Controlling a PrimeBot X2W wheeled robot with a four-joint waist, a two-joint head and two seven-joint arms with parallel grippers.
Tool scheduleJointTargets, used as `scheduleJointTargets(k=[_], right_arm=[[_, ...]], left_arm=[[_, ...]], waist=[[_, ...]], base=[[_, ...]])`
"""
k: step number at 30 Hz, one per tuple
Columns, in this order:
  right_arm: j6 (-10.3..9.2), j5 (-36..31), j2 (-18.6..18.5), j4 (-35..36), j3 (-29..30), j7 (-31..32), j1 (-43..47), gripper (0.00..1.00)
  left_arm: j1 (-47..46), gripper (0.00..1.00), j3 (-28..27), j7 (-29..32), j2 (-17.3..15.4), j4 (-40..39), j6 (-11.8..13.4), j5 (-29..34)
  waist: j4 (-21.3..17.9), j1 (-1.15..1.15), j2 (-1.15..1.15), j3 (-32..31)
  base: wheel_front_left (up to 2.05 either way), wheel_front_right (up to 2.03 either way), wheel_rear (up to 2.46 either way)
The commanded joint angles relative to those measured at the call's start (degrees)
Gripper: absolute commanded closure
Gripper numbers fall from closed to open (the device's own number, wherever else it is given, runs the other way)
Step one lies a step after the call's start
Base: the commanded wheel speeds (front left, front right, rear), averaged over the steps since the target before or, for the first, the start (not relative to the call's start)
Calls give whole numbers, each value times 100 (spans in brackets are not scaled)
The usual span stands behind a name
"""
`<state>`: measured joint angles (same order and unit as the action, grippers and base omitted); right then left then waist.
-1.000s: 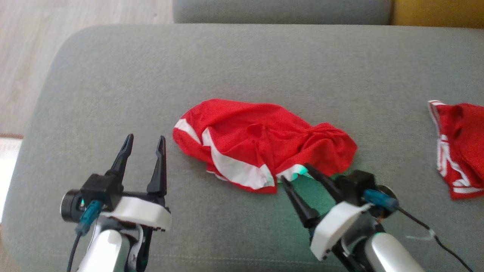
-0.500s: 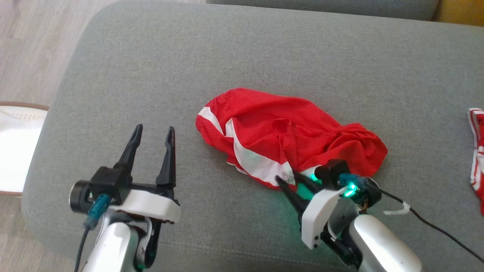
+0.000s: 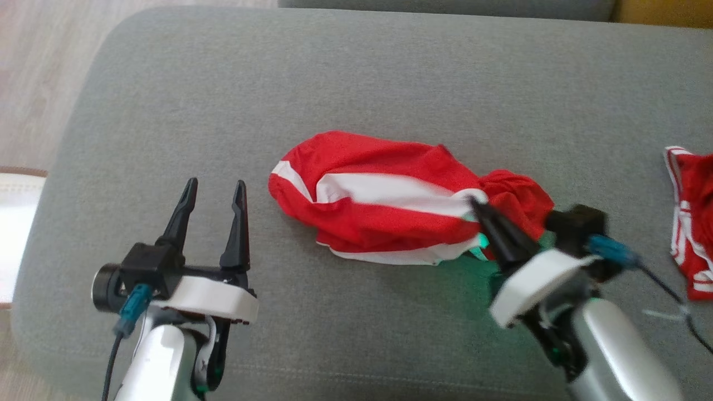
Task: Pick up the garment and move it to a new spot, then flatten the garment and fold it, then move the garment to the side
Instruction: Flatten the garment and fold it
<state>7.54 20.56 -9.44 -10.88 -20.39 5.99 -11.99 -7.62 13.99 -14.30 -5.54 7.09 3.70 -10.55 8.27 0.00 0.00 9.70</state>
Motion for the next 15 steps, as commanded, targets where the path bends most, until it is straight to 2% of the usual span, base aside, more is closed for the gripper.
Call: scheduleJointTargets(k=[1,9,15], right_arm=[[-5,-78,-17,348,149,31,143,100],[-5,-280,140,683,1294,127,883,100],[-5,-370,162,544,1669,74,1074,100]], left_arm=[[-232,0,-233,-70,-48,-220,-26,58],[-227,0,-312,-70,5,-206,-98,113],[-205,0,-362,-70,17,-192,-144,143]], waist=[[-83,0,0,15],[-237,0,0,5],[-317,0,0,25]], base=[[0,0,0],[0,0,0],[0,0,0]])
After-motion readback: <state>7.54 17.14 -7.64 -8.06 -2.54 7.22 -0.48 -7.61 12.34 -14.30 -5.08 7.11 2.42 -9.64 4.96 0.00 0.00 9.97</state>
